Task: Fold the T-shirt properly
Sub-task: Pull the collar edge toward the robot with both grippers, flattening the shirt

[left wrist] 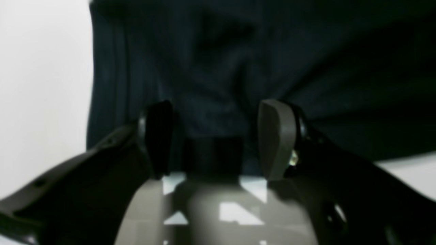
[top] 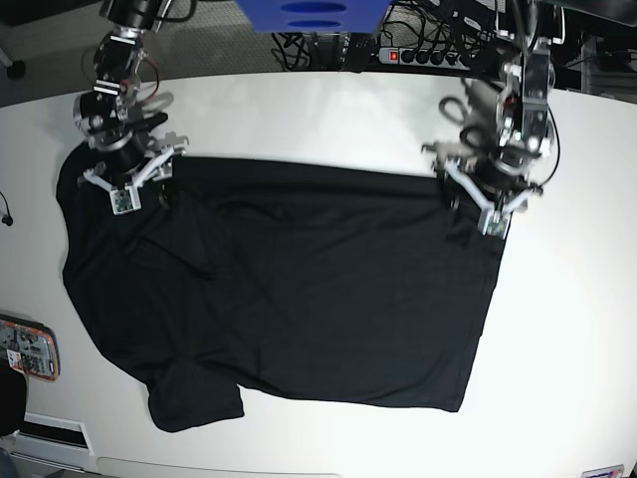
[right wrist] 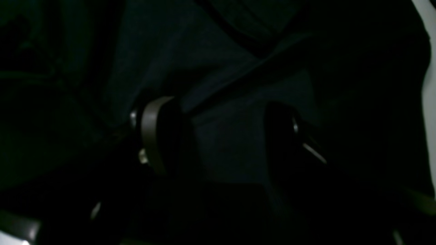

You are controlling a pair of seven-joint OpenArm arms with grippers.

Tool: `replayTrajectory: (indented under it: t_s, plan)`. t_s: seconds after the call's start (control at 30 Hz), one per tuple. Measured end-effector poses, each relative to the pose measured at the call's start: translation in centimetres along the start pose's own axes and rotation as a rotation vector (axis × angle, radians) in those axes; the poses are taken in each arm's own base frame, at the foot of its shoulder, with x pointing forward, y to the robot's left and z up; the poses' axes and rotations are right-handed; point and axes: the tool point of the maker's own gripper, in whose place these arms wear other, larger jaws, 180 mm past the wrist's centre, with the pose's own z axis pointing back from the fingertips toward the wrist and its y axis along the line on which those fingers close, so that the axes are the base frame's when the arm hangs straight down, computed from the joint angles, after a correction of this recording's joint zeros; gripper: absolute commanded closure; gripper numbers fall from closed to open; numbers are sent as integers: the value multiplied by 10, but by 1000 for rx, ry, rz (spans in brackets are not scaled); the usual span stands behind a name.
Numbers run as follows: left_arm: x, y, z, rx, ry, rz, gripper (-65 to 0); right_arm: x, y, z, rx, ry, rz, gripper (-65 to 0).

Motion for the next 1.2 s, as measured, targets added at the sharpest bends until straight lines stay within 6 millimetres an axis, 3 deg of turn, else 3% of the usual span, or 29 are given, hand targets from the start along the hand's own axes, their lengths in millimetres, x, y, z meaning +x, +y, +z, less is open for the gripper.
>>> replayTrajectory:
  t_s: [0.07, 0.5, 0.77, 1.0, 1.2]
  plan:
    - [-9, 1, 9, 1, 13, 14, -381, 0, 0, 0, 2, 7, 2, -389]
    - [-19, 3, 15, -1, 19, 36, -381, -3, -1, 8, -12, 45, 49, -389]
    - [-48, 15, 46, 38, 82, 61, -381, -10, 3, 19, -4, 57, 64, -389]
    - [-79, 1, 78, 48, 153, 72, -381, -14, 8, 30, 5, 79, 95, -389]
    - [-86, 6, 83, 57, 167, 92, -381, -26, 12, 41, 11, 92, 92, -389]
